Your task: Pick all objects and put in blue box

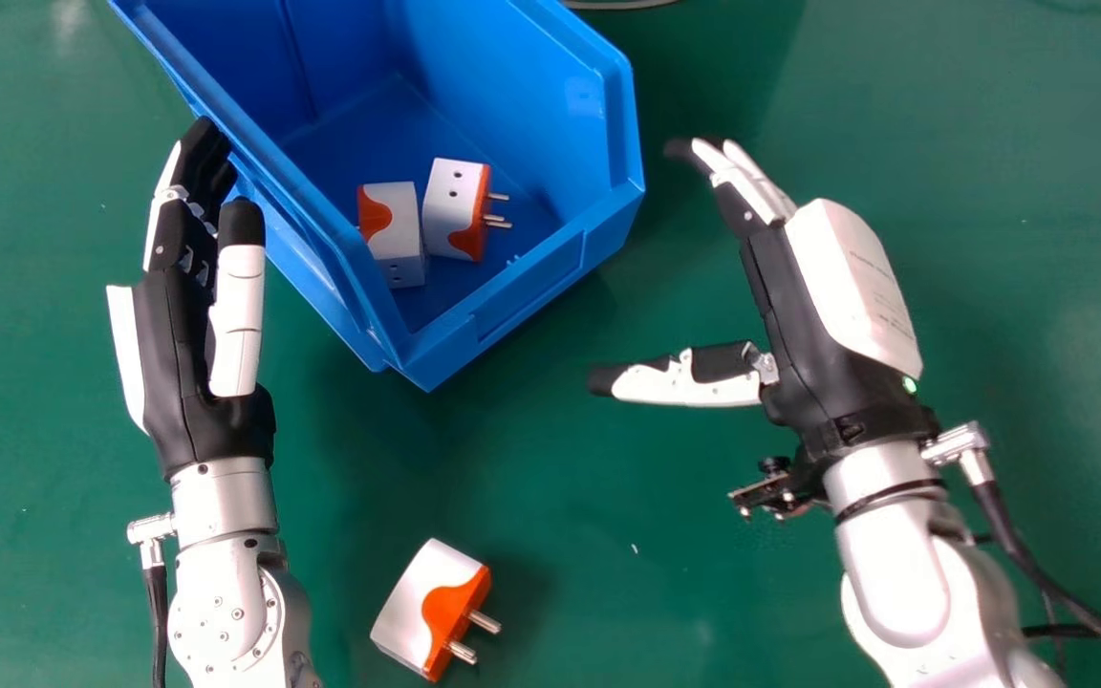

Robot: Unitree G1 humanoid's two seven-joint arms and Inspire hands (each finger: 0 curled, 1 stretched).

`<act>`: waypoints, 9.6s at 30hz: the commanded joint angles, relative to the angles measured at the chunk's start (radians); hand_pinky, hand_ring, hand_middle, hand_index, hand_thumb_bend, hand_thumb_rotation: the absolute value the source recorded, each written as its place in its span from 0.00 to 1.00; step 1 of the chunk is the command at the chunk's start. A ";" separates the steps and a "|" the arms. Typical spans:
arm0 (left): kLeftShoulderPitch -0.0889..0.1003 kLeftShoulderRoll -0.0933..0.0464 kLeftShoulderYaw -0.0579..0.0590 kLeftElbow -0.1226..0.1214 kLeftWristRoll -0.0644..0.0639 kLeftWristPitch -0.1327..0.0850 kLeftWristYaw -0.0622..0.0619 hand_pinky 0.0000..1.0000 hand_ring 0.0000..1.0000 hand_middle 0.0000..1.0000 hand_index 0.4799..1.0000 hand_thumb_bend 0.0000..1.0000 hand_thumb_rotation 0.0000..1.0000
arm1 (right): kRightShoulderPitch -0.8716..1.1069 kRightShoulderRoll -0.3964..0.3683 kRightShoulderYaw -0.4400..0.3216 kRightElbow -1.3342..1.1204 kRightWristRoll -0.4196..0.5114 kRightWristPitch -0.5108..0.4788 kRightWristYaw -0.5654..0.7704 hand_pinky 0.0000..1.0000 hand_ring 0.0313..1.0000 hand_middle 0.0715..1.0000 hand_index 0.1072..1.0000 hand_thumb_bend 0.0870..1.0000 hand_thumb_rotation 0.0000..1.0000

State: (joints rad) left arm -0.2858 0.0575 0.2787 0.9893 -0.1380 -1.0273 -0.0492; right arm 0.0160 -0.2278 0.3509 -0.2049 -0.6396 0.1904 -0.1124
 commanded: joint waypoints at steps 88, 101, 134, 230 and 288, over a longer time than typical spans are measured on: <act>0.015 0.001 -0.014 -0.040 0.008 -0.009 -0.013 0.91 0.92 0.91 0.75 0.82 0.79 | -0.076 0.007 0.380 -0.148 -0.485 -0.006 0.657 0.51 0.72 0.78 0.66 0.63 0.00; 0.008 0.000 -0.014 -0.045 0.000 -0.004 -0.015 0.90 0.92 0.91 0.74 0.81 0.78 | -0.092 0.032 0.481 -0.100 -0.604 -0.073 0.656 0.47 0.74 0.75 0.64 0.68 0.08; 0.010 0.001 -0.017 -0.043 0.004 -0.008 -0.014 0.90 0.92 0.91 0.75 0.81 0.78 | -0.140 0.072 0.535 0.037 -0.633 -0.115 0.660 0.54 0.83 0.81 0.66 0.77 0.35; -0.001 0.005 -0.023 -0.041 -0.002 -0.007 -0.013 0.89 0.92 0.91 0.73 0.82 0.78 | -0.106 -0.013 0.470 0.052 -0.714 -0.217 0.422 0.75 0.90 0.90 0.77 0.70 0.20; 0.022 0.004 -0.029 -0.043 0.027 -0.012 0.016 0.89 0.92 0.91 0.74 0.82 0.79 | -0.062 0.038 0.297 0.171 -0.316 -0.287 -0.007 0.10 0.17 0.36 0.42 0.47 0.00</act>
State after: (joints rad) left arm -0.2689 0.0635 0.2562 0.9628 -0.1212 -1.0241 -0.0376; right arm -0.0523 -0.1900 0.6801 0.0133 -0.9861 -0.0833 -0.0943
